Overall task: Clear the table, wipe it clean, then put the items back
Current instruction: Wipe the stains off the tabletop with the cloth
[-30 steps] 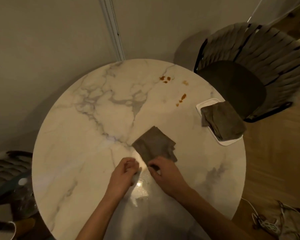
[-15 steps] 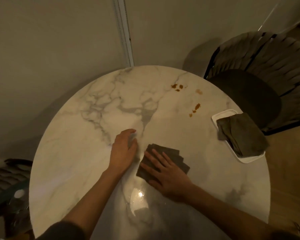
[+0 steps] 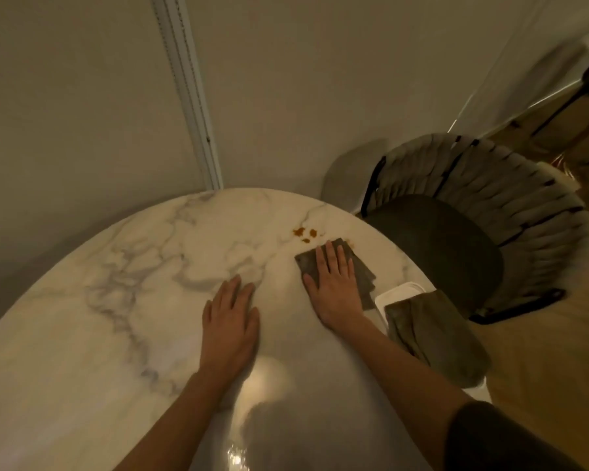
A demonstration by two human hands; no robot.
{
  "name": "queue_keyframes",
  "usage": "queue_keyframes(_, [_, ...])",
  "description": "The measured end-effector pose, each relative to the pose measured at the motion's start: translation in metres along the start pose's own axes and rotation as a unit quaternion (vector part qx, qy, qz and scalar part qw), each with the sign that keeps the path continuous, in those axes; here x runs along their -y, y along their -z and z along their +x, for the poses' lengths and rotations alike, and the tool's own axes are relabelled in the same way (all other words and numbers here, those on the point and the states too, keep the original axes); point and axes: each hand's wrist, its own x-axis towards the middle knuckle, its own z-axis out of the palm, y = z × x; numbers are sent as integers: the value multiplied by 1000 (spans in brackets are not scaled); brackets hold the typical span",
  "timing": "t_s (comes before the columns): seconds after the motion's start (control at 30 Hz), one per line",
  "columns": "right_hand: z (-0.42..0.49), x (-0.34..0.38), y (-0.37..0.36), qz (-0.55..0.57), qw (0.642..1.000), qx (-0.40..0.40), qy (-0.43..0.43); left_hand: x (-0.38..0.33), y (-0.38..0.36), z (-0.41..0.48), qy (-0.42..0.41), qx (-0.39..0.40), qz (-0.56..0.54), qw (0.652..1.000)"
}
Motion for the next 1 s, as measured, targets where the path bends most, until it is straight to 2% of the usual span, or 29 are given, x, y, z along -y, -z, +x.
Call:
queue_keyframes(0.3, [75,-26,11,-23,999,17,15,-3,-25,8,54,-39,58,996])
queue_keyframes(0.4, [91,-17,6,-28,999,8,16,-4,-24,9,64,-40,80,994])
queue_keyframes(0.63, [116,22,-4,-32,995,14,93,-3,-26,10,71,-50,90,992])
queue_keyframes(0.73, [81,24,-7,-21,979,34,200,-4,-26,9,71,-47,90,992])
queue_keyframes(0.8, [59,1,-3,-15,948,71,308,-5,-25,9,73,-52,85,992])
queue_keyframes(0.87, [75,-33,10,-17,927,99,361,-6,-24,8,71,-55,86,992])
queue_keyframes(0.9, [91,-47,16,-25,931,95,351,-7,-24,9,69,-56,87,992])
queue_keyframes(1.0, [122,-52,24,-47,968,60,239,-4,-25,10,69,-60,85,992])
